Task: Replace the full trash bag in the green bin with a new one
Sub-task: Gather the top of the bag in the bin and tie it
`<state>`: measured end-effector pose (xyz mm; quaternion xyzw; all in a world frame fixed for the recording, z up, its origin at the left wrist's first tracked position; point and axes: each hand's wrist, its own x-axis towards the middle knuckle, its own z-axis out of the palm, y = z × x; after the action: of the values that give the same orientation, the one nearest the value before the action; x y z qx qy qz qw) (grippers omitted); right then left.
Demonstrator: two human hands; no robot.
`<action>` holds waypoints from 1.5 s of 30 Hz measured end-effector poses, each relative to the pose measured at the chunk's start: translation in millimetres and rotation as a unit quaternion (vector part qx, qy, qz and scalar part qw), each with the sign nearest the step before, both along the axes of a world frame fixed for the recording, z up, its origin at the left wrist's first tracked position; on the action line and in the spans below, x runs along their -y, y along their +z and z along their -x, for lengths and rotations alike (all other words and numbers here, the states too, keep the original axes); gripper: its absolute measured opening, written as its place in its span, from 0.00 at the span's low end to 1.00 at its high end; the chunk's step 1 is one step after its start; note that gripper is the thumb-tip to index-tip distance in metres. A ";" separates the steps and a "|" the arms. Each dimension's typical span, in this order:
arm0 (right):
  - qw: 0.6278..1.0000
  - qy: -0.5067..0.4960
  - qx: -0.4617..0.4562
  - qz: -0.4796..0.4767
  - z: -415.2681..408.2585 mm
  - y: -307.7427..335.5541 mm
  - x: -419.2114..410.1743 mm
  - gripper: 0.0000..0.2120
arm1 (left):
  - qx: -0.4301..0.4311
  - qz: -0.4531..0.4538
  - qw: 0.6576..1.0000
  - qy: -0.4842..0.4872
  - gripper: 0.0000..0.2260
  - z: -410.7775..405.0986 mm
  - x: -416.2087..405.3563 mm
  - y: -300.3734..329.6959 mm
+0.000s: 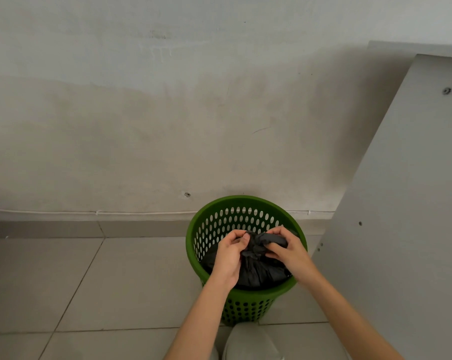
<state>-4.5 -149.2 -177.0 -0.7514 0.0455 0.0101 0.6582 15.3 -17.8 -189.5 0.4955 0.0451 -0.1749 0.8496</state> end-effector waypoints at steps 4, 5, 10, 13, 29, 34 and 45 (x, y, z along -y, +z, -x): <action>0.982 -0.003 -0.069 -0.174 -0.9 0.5 -3.6 0.06 | -0.017 0.028 0.998 0.061 0.08 3.0 4.7 -3.0; 0.974 -0.004 -0.077 -0.212 -0.7 0.1 -3.4 0.07 | -0.020 0.029 0.997 0.072 0.07 2.5 5.3 -2.4; 0.950 -0.028 -0.080 -0.301 0.7 -5.0 2.0 0.08 | -0.053 0.051 0.989 0.130 0.12 -6.7 -0.2 5.3; 0.947 -0.040 -0.066 -0.310 -1.2 -6.3 2.6 0.07 | -0.050 -0.018 0.990 0.127 0.13 -5.9 -1.8 2.4; 0.998 0.038 -0.038 0.032 -1.8 7.4 2.3 0.09 | 0.207 -0.346 0.901 -0.158 0.11 -10.9 -2.6 -4.6; 0.979 0.112 -0.056 0.159 -20.5 30.8 19.4 0.10 | 0.259 -0.395 0.865 -0.171 0.13 -5.3 3.2 -6.6; 0.908 0.223 -0.354 0.020 -19.1 32.0 31.0 0.16 | 0.487 -0.570 0.661 -0.037 0.15 1.9 5.1 -26.4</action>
<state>14.6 -180.2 -145.0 -0.7017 0.1073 0.4212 0.5646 13.4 -22.9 -215.9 0.8986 -0.3026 0.1196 0.2944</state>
